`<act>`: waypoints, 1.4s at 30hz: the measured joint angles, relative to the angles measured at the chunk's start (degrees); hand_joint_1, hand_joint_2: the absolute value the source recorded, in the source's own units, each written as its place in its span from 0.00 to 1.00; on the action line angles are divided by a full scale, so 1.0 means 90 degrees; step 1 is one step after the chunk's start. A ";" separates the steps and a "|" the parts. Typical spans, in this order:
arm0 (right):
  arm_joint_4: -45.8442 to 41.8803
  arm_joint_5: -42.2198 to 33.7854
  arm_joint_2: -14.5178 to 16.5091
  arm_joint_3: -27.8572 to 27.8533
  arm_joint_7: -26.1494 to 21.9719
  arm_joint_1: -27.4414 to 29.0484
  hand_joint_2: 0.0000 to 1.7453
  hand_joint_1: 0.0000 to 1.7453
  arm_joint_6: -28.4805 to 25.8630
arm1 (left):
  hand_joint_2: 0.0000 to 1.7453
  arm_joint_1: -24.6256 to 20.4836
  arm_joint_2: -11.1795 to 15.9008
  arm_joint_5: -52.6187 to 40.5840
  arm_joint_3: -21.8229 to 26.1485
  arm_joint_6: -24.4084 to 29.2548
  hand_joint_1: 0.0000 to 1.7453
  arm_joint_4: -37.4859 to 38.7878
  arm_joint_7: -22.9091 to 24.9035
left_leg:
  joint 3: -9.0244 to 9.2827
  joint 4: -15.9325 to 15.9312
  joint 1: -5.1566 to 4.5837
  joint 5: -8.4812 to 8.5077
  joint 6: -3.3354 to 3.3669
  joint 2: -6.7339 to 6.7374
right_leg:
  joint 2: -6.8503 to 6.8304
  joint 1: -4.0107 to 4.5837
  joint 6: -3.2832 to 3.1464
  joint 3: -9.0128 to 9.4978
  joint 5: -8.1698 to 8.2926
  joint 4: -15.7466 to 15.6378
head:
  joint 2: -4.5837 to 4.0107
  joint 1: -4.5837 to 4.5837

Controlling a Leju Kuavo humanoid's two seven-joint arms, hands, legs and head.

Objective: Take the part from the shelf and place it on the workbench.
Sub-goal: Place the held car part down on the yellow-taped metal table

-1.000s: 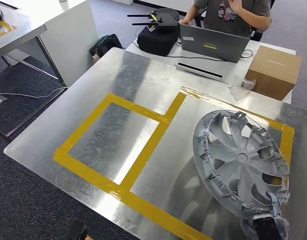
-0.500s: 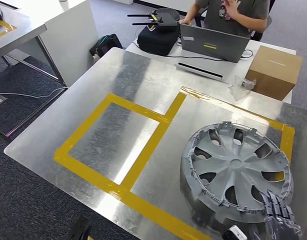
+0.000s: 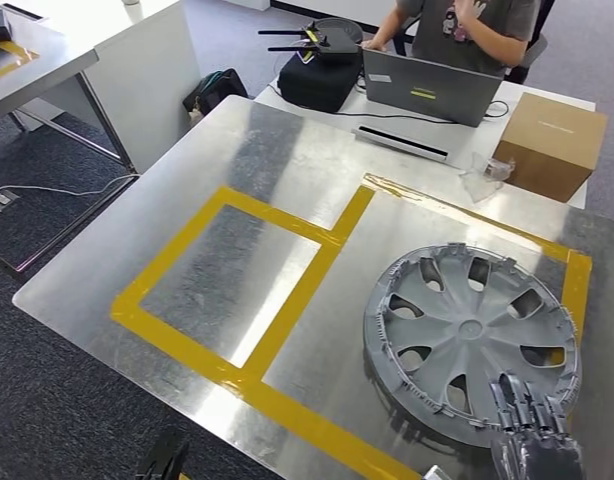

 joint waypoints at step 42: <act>-0.0155 -0.5854 0.3479 -0.1025 -0.6466 -0.0206 0.00 0.00 -0.2216 | 0.00 0.0116 -0.0110 -0.0109 0.0619 0.0027 0.00 -0.0013 -0.0250 | -0.0276 0.1100 0.0124 -0.0329 -0.0245 0.0074 | -0.0167 -0.0073 -0.0111 0.0007 0.0015 -0.0089 | 0.0000 -0.0005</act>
